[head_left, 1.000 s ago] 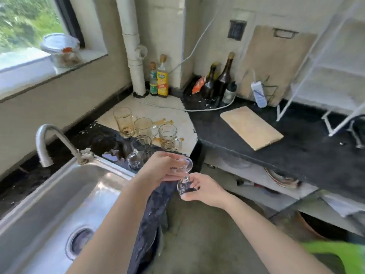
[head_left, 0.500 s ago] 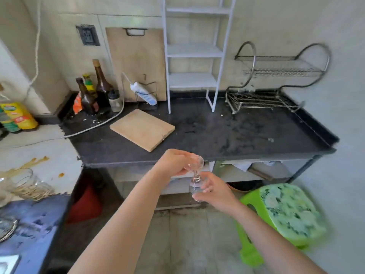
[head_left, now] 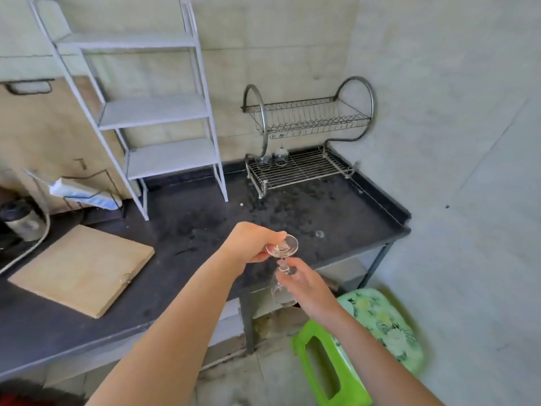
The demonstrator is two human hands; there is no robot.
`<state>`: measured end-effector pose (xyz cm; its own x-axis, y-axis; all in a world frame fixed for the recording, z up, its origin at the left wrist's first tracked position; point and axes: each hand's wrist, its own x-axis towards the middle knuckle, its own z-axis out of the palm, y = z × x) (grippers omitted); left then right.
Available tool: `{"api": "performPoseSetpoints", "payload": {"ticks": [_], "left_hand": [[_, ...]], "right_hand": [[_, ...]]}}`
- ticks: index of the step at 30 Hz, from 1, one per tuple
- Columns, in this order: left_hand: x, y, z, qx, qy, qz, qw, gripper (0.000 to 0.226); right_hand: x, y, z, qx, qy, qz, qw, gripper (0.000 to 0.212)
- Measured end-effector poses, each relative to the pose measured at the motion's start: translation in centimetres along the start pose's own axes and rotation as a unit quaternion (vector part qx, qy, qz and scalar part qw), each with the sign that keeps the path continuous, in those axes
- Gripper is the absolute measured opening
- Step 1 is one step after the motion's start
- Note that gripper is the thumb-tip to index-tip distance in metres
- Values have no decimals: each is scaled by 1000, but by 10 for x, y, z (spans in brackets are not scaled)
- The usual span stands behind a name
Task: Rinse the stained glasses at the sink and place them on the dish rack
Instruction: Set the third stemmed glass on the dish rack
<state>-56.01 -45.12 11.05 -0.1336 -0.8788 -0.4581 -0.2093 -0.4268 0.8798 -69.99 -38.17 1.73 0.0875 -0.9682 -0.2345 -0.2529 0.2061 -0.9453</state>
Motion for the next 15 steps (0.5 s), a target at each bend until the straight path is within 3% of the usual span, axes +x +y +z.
{"api": "performPoseSetpoints", "payload": {"ticks": [5, 9, 15], "left_hand": [[86, 28, 10, -20, -13, -24, 999, 37], [148, 51, 13, -43, -24, -53, 997, 24], [220, 84, 16, -59, -15, -67, 996, 17]], "right_hand": [[72, -8, -33, -44, 105, -44, 993, 27], [135, -12, -55, -139, 207, -118, 961, 13], [220, -23, -85, -234, 213, -85, 945, 15]]}}
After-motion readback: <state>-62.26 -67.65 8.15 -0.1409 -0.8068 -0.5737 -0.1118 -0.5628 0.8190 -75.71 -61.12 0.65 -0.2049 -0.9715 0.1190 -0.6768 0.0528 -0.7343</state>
